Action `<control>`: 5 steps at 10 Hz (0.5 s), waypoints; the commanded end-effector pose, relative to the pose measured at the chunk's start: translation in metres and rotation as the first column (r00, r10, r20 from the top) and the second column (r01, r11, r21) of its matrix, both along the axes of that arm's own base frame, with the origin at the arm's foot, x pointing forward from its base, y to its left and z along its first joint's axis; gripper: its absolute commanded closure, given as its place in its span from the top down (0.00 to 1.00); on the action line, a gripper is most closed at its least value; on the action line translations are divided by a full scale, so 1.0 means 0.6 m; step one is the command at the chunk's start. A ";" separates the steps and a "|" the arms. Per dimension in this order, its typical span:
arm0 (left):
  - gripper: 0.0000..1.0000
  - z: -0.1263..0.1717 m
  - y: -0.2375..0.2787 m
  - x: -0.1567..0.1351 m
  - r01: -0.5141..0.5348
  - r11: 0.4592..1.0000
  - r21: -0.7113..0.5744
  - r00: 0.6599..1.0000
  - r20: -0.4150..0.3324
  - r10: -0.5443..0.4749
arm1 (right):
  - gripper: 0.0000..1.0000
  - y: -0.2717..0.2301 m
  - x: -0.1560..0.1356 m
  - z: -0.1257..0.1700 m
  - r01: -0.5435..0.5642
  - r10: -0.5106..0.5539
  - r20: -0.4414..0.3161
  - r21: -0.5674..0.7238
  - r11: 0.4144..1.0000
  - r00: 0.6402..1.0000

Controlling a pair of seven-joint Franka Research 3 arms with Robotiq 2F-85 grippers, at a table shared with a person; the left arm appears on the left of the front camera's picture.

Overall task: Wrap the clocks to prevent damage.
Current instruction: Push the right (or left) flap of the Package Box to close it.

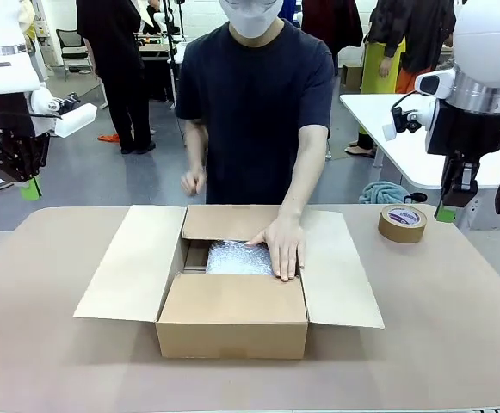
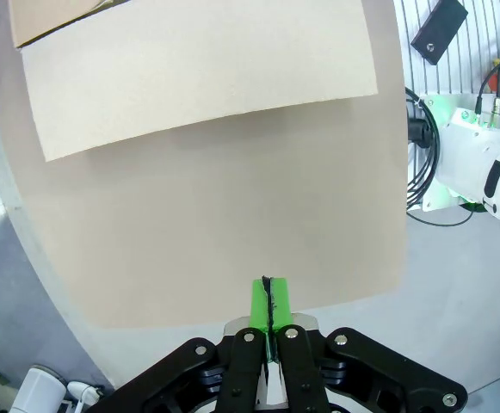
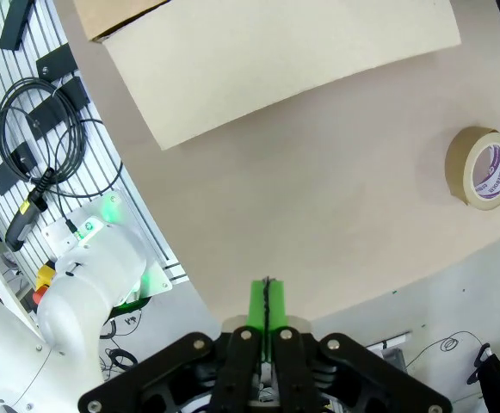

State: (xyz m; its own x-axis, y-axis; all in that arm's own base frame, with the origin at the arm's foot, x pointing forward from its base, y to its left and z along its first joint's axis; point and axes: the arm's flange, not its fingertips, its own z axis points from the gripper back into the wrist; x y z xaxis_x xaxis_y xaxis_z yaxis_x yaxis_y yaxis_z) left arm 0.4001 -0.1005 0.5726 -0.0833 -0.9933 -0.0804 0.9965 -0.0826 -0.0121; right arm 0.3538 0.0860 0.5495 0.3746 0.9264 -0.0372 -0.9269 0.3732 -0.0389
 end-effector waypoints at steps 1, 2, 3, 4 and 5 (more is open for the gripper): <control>0.00 0.008 0.002 0.001 0.000 1.000 0.000 1.000 -0.007 0.000 | 0.01 0.002 0.001 -0.003 -0.003 0.003 -0.006 -0.001 1.000 1.000; 0.00 0.008 0.002 0.001 0.000 1.000 0.000 1.000 -0.007 0.000 | 0.01 0.002 0.001 -0.003 -0.003 0.003 -0.006 -0.001 1.000 1.000; 0.00 0.008 0.002 0.001 0.000 1.000 0.000 1.000 -0.007 0.000 | 0.01 0.002 0.001 -0.003 -0.003 0.003 -0.006 -0.001 1.000 1.000; 0.00 0.000 0.000 0.000 0.000 1.000 0.000 1.000 0.000 0.000 | 0.01 0.002 0.001 -0.003 -0.003 0.003 -0.006 -0.001 1.000 1.000; 0.00 -0.028 0.025 0.024 -0.058 0.982 -0.179 0.998 -0.034 0.052 | 0.01 0.002 0.001 -0.003 -0.003 0.003 -0.006 -0.001 1.000 1.000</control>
